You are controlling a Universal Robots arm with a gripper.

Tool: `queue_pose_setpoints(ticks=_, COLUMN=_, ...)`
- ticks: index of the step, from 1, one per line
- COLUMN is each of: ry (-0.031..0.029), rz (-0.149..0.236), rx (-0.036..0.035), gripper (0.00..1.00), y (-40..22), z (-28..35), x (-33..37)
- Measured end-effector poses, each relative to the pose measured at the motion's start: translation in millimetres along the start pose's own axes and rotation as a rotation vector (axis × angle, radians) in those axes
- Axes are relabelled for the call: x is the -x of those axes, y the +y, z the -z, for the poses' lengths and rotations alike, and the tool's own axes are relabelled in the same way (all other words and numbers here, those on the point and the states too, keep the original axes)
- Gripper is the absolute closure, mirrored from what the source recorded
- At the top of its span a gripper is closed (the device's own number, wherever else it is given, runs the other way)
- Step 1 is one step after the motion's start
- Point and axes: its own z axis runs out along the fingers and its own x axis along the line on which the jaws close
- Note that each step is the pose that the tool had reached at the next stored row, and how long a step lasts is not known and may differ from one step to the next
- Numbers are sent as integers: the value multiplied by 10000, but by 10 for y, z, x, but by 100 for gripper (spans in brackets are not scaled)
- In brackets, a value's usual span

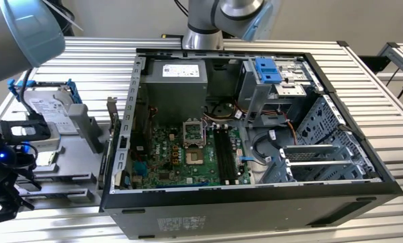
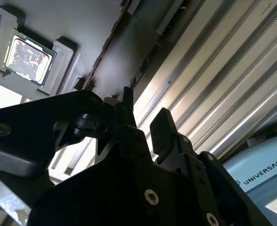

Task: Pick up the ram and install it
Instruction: 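Pick up the ram and move it above insertion slot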

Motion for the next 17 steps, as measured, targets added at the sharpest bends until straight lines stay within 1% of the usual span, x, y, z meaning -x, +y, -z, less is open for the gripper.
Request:
queue_pose_setpoints(ticks=3, ry=0, rz=10, rx=0, gripper=0, y=-7, z=-48, x=1)
queue_pose_setpoints(ticks=7, ry=-12, rz=14, rx=-2, gripper=0, y=-10, z=-59, x=19)
queue_pose_setpoints(ticks=10, ry=-21, rz=14, rx=-3, gripper=0, y=-10, z=-64, x=46)
queue_pose_setpoints(ticks=17, ry=-23, rz=15, rx=-7, gripper=0, y=-12, z=-134, x=120)
